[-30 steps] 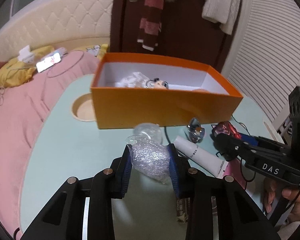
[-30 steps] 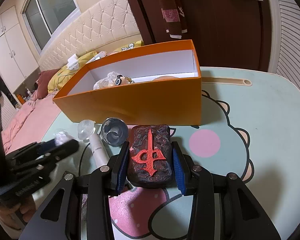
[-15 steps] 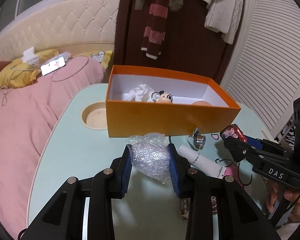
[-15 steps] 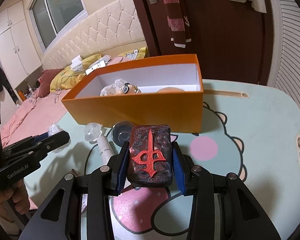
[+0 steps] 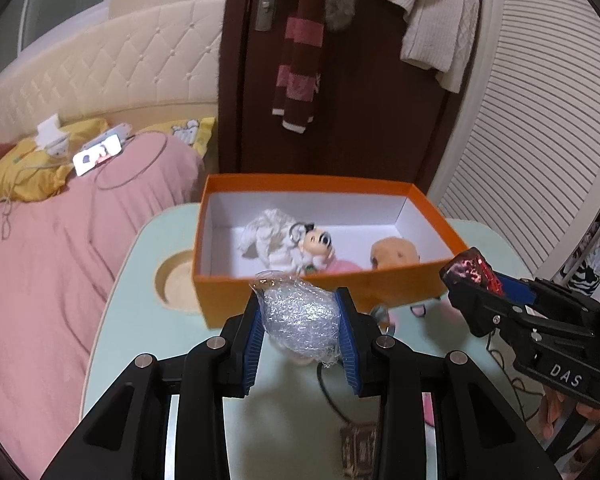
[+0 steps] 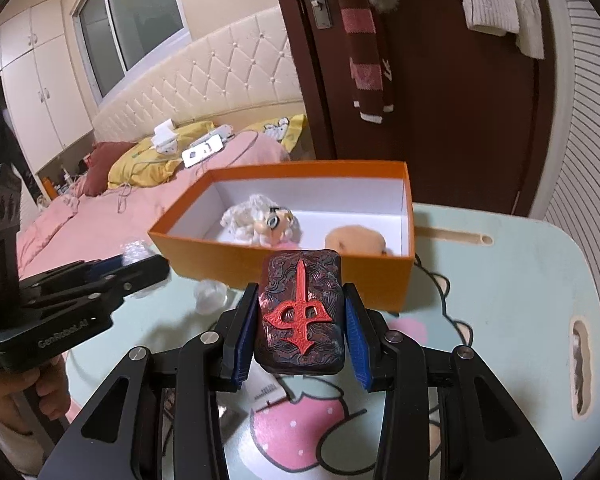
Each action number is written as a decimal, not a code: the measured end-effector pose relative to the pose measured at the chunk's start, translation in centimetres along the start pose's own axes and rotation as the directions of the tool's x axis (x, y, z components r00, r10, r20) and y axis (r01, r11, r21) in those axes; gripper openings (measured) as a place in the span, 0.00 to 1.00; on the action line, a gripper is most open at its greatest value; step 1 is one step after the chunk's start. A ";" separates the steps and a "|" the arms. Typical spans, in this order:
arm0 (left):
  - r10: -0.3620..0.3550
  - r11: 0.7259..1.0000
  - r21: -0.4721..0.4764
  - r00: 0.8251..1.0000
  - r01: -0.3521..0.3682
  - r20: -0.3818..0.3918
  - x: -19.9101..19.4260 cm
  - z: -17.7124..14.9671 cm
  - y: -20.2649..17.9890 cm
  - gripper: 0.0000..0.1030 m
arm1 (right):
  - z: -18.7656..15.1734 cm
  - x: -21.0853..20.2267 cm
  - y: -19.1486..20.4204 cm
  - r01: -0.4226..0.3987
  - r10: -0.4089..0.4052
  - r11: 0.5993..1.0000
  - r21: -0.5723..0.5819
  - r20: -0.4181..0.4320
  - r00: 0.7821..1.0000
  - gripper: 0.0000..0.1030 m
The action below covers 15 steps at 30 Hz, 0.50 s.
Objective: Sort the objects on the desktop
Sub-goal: 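Carry the bubble-wrapped item and dark block into the orange box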
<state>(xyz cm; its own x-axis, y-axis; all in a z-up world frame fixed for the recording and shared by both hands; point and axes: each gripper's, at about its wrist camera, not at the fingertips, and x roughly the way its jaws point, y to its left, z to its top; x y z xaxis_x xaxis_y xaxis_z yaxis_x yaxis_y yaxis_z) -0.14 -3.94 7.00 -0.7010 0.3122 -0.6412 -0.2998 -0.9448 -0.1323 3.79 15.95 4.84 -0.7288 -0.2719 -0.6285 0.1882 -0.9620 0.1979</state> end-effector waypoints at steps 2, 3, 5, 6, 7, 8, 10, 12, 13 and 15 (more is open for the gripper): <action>-0.001 1.000 0.006 1.000 0.001 0.010 0.3 0.8 -0.1 0.31 | 0.7 0.0 -0.1 -0.002 0.002 1.000 0.003 0.003 1.000 0.40; -0.005 1.000 0.008 1.000 0.005 0.015 0.4 1.2 -0.2 0.31 | 1.0 0.0 -0.1 -0.006 0.006 1.000 0.006 0.004 1.000 0.40; -0.008 1.000 0.012 1.000 0.008 0.026 0.8 2.2 -0.3 0.31 | 1.6 -0.2 -0.2 -0.018 0.017 1.000 0.007 0.028 0.999 0.40; -0.007 1.000 0.014 1.000 0.007 0.030 1.1 2.7 -0.3 0.31 | 2.0 -0.3 -0.1 -0.017 0.017 1.000 -0.003 0.043 0.999 0.40; -0.005 1.000 0.019 1.000 0.004 0.031 1.4 3.2 -0.4 0.31 | 2.4 -0.2 0.0 -0.009 0.010 1.000 -0.015 0.052 0.999 0.40; -0.001 1.000 0.025 0.999 0.001 0.032 1.7 3.6 -0.4 0.31 | 2.9 -0.1 0.0 0.000 0.002 1.000 -0.024 0.058 0.998 0.40; 0.012 0.999 0.039 0.999 -0.014 0.033 2.5 4.6 -0.6 0.31 | 3.9 0.4 0.0 0.000 0.002 1.000 -0.031 0.067 0.998 0.40; 0.020 0.999 0.044 0.999 -0.021 0.034 3.3 5.4 -0.6 0.31 | 4.8 1.1 0.0 0.010 -0.007 0.999 -0.040 0.069 0.998 0.40; 0.024 0.999 0.046 0.999 -0.026 0.033 3.7 5.8 -0.6 0.31 | 5.2 1.5 0.0 0.019 -0.016 0.999 -0.045 0.071 0.997 0.40; 0.036 0.998 0.045 0.999 -0.037 0.026 4.6 6.3 -0.6 0.31 | 6.0 2.5 0.1 0.028 -0.025 0.998 -0.050 0.063 0.998 0.40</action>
<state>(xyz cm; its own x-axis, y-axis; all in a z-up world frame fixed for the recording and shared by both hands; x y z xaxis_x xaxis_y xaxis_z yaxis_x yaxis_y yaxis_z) -7.21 -1.36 8.89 -0.7277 0.2804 -0.6259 -0.3026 -0.9502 -0.0739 -2.01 15.33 7.82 -0.7730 -0.2458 -0.5849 0.2008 -0.9693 0.1420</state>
